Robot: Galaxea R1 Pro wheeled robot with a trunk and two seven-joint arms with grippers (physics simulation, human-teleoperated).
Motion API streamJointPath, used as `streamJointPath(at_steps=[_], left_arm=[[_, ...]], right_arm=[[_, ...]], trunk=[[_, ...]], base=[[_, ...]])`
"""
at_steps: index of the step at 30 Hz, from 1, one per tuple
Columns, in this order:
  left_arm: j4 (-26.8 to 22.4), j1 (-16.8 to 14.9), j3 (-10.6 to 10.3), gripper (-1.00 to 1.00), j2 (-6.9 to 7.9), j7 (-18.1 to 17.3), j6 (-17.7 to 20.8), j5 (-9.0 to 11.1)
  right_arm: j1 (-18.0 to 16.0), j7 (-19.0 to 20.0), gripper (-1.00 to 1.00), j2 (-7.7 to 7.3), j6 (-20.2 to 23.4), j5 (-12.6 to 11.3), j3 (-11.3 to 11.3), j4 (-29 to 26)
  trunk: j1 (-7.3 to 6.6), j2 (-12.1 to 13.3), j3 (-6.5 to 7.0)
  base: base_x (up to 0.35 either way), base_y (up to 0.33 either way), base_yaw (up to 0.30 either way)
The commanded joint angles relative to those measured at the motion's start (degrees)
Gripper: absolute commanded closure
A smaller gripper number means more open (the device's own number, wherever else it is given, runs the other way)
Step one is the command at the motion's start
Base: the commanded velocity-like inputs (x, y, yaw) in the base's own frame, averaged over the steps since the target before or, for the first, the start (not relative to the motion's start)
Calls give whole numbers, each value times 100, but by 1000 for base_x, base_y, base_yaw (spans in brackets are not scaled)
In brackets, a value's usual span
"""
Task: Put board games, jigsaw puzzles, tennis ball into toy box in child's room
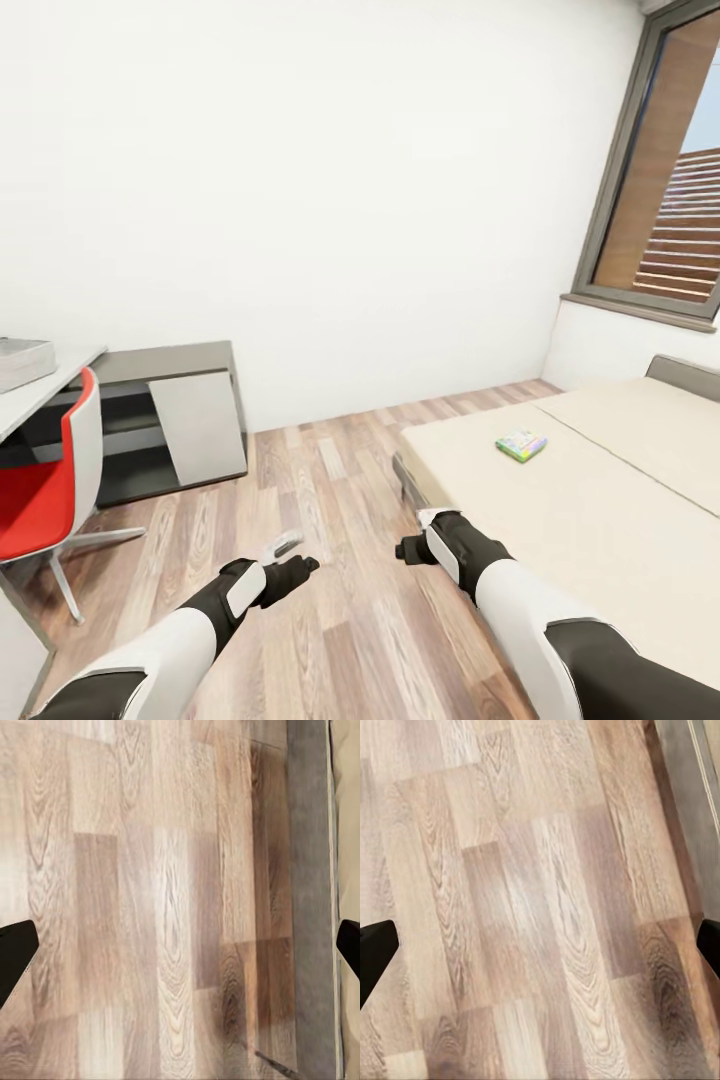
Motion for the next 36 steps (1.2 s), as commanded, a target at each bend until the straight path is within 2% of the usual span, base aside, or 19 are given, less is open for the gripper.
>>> streamJointPath(at_steps=[1,12,28,36], left_arm=[[-5,-3,47,-100,-4,-11,32,-15],[-5,-3,44,-100,-5,-12,32,-15],[-5,-3,40,-100,-11,1,38,-15],[-5,-3,39,-100,-14,-2,33,-15]], right_arm=[[-1,-16,-100,0,35,0,15,-12],[-1,-16,-100,0,35,0,14,-12],[-1,-16,-100,0,35,0,15,-12],[-1,-16,-100,-3,36,0,15,-12]], trunk=[[0,-3,-6],[0,-3,-6],[0,-3,-6],[0,-3,-6]], base=[[-2,-2,300],[-19,-27,300],[-131,-192,300],[-55,-89,300]])
